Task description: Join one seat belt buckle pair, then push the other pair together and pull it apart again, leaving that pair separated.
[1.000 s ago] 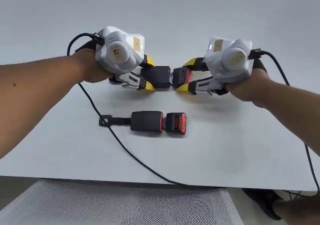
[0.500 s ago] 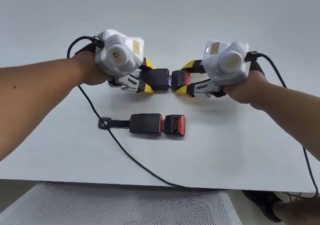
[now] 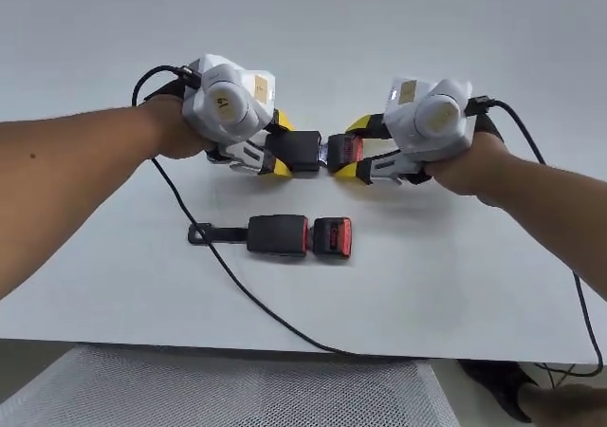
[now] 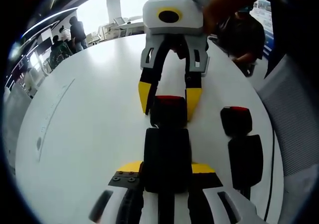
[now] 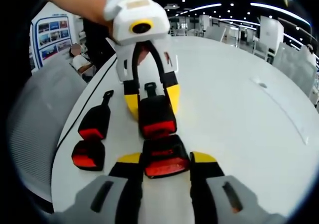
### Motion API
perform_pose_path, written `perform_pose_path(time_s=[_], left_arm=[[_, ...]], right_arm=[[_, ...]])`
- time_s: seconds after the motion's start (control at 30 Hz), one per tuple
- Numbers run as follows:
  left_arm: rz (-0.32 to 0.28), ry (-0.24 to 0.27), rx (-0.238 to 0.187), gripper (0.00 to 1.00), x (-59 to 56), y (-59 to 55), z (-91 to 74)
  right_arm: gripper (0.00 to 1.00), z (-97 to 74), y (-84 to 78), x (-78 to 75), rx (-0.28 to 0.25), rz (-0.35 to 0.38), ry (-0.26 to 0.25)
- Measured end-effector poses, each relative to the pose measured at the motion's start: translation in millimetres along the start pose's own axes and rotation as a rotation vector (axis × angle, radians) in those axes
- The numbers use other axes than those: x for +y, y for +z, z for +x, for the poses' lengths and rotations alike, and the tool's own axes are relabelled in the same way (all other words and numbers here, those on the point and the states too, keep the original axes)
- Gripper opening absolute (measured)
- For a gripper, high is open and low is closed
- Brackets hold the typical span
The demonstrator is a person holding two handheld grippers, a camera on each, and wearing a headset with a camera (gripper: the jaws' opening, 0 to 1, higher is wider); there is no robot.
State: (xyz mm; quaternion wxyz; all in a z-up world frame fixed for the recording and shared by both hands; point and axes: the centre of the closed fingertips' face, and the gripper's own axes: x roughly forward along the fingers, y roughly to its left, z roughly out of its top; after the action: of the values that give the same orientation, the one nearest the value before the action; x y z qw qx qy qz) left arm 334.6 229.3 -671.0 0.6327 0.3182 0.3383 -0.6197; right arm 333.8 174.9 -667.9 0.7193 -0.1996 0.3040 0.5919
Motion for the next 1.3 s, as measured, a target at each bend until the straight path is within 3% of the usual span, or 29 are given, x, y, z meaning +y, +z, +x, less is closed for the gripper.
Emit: perform_pose_path(time_s=[0.53, 0.93, 1.3], left_arm=[[0.017, -0.009, 0.016, 0.35, 0.6, -1.6, -0.2], [0.021, -0.011, 0.035, 0.35, -0.9, -0.9, -0.4], [0.029, -0.020, 0.058, 0.35, -1.0, -1.9, -0.9]], right_arm=[[0.36, -19.7, -18.0, -5.5, 0.019, -0.060, 0.019], [0.36, -50.1, -41.3, -6.8, 0.004, -0.021, -0.014], [0.37, -74.6, -68.6, -15.0, 0.025, -0.003, -0.035]])
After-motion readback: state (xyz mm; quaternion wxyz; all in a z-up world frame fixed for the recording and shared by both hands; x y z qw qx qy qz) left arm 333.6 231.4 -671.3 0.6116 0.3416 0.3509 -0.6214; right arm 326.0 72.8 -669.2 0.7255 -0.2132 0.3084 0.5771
